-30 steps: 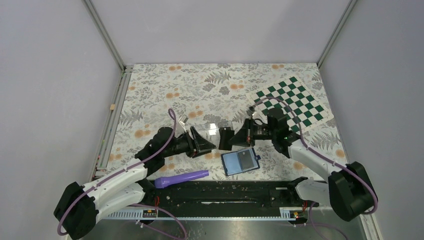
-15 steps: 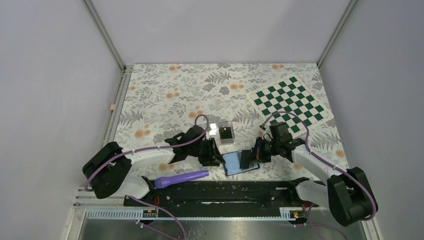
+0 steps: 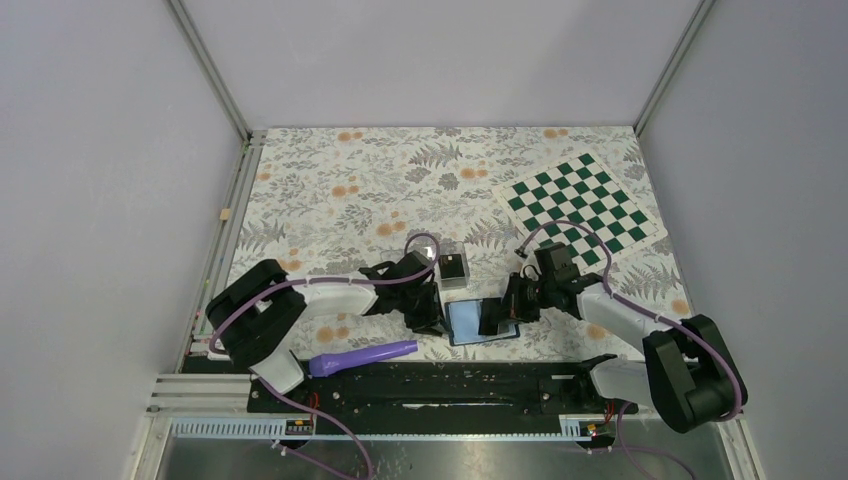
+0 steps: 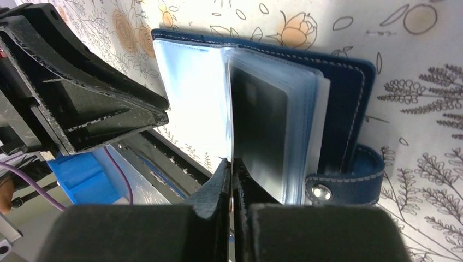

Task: Put the credit cards into the card holder
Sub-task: Insert the credit card into the card holder.

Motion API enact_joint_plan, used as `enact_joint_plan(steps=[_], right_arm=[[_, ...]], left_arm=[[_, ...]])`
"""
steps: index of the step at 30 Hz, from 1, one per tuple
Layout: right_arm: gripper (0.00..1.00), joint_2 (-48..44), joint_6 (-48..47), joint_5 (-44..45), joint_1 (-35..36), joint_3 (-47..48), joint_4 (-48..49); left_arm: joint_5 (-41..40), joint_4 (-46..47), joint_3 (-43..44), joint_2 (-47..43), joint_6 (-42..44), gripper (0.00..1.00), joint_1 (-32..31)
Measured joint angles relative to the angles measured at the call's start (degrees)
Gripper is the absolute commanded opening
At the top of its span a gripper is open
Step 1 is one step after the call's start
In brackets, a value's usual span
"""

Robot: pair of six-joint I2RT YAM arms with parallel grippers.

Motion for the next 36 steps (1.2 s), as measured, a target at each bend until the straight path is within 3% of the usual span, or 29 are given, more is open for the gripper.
enact_joint_plan(steps=[13, 15, 20, 26, 36], right_arm=[[0.0, 1.44, -0.11, -0.74, -0.02, -0.11, 3.1], [0.0, 0.22, -0.13, -0.24, -0.04, -0.11, 2.78], [0.0, -2.21, -0.37, 1.57, -0.15, 1.07, 1.01], [0.0, -1.51, -0.63, 2.75, -0.7, 1.86, 0.68], [0.0, 2.67, 0.22, 0.72, -1.14, 1.25, 4.63]], left_arm=[[-0.09, -0.44, 2.51, 3.13, 0.7, 0.04, -0.28], [-0.11, -0.46, 2.64, 3.21, 0.7, 0.09, -0.33], [-0.37, -1.14, 3.54, 3.19, 0.85, 0.31, -0.39], [-1.22, -2.71, 4.94, 3.19, 1.22, 0.33, -0.48], [-0.9, -3.89, 6.99, 5.6, 2.25, 0.1, -0.02]])
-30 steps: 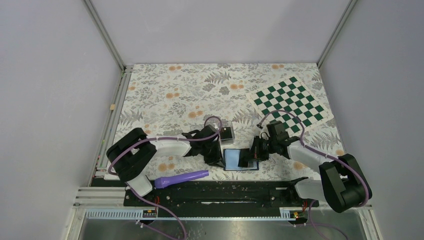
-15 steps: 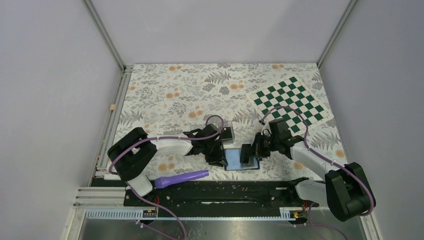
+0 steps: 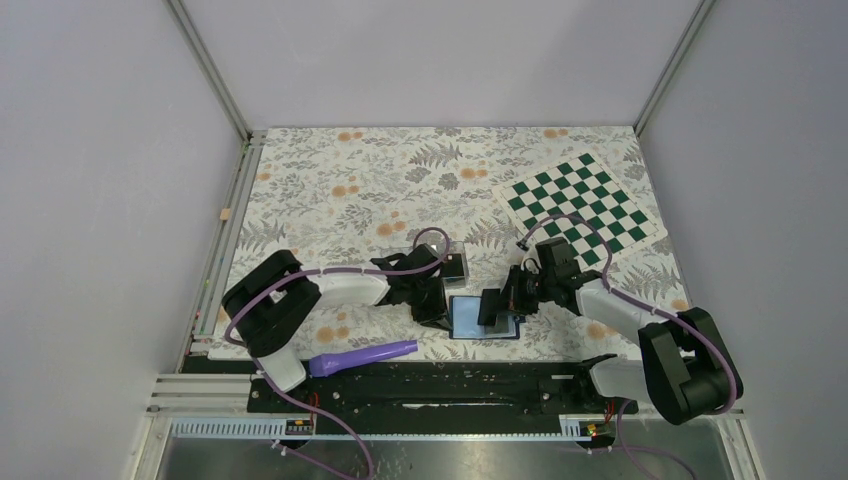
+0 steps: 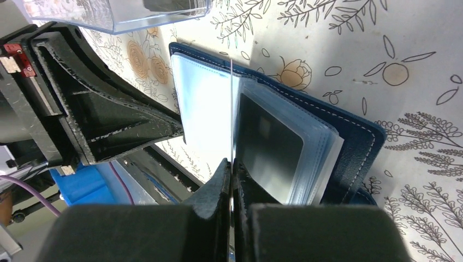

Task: Put the credit cards into the card holder
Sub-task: Insert the credit card into the card holder.

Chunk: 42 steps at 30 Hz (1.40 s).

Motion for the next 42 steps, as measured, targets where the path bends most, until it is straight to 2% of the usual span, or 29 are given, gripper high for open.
enact_joint_plan(steps=[3, 11, 23, 42], right_arm=[[0.0, 0.02, 0.83, -1.14, -0.31, -0.87, 1.68], [0.0, 1.75, 2.27, -3.15, -1.25, -1.84, 4.85], [0.0, 2.1, 6.1, -5.18, -1.99, -6.38, 10.29], [0.0, 3.15, 7.69, -7.19, -2.08, -6.67, 9.62]], left_arm=[[0.24, -0.28, 0.0, 0.24, 0.07, 0.05, 0.26], [0.37, -0.5, 0.0, 0.37, 0.28, 0.0, 0.39], [1.05, 0.0, 0.24, 0.85, 0.35, 0.0, 0.48], [1.64, -0.04, 0.81, 1.36, 0.94, 0.0, 0.46]])
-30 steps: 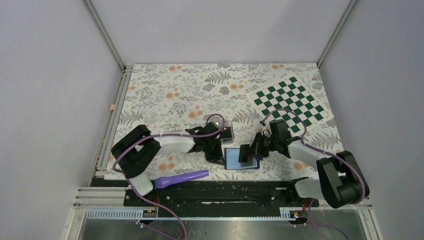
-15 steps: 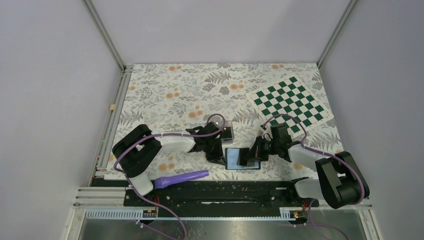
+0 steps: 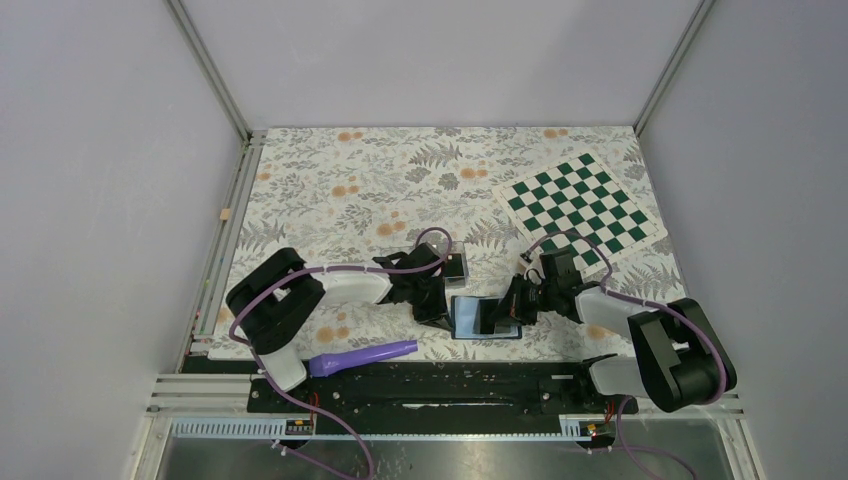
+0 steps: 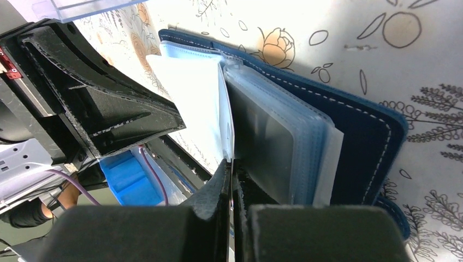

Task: Put the credit cards into the card holder
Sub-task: Insert the credit card into the card holder.

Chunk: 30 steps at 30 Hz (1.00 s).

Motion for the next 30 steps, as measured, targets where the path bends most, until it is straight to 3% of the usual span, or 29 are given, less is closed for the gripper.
enact_joint_plan(steps=[13, 21, 30], right_arm=[[0.0, 4.44, -0.31, -3.82, -0.55, 1.18, -0.37], [0.13, 6.73, -2.71, -5.18, -0.55, 3.54, -2.43], [0.39, 5.95, -8.15, -1.53, -0.39, 8.52, -14.69]], left_arm=[[0.13, -1.6, 1.29, 0.66, 0.96, 0.0, -0.04], [0.17, -2.43, 1.84, 0.74, 1.99, 0.0, -0.11], [0.09, -3.65, 2.86, 1.27, 2.89, 0.0, -0.26]])
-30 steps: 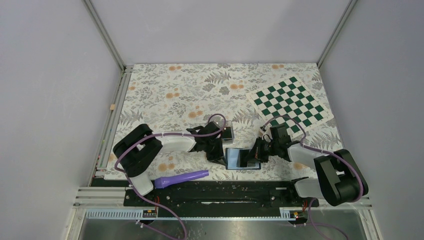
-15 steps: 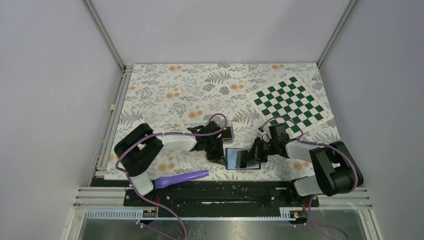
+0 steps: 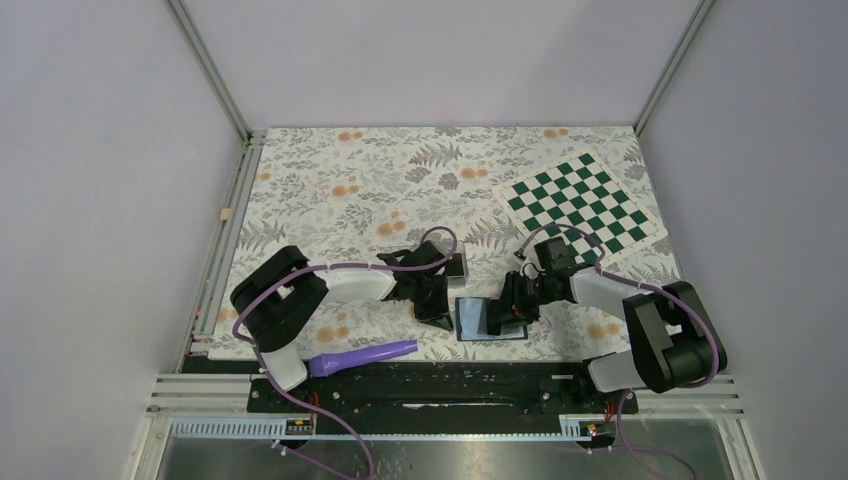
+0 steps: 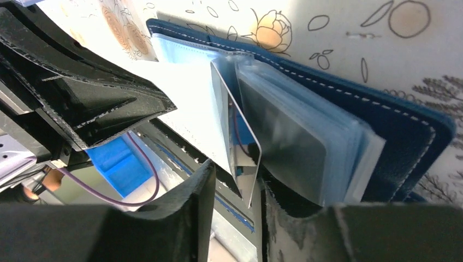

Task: Put the credit cards into the card holder
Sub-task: Insert the credit card into the card holder.

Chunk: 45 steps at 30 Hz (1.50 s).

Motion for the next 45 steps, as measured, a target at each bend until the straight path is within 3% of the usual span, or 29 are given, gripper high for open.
enact_joint_plan(steps=[10, 14, 22, 33, 45], right_arm=[[0.46, -0.55, -3.32, 4.2, 1.84, 3.17, -6.88], [0.36, 0.74, -3.8, 5.57, 3.45, 4.92, -8.37], [0.35, 2.36, -5.53, 7.56, 5.25, 7.3, -10.99], [0.0, -0.98, -5.35, 7.72, 5.31, 7.23, -12.17], [0.0, -1.4, -4.74, 6.08, 5.31, 5.62, -11.21]], left_arm=[[-0.02, -1.03, 1.84, 1.2, 0.7, 0.0, -0.07], [-0.07, -2.05, 3.28, 2.14, 1.22, 0.0, -0.07], [-0.26, -4.28, 7.21, 4.74, 2.78, 0.0, -0.07], [-0.26, -4.74, 7.82, 5.07, 3.61, 0.0, -0.07], [-0.17, -5.25, 8.39, 5.51, 3.8, 0.0, -0.04]])
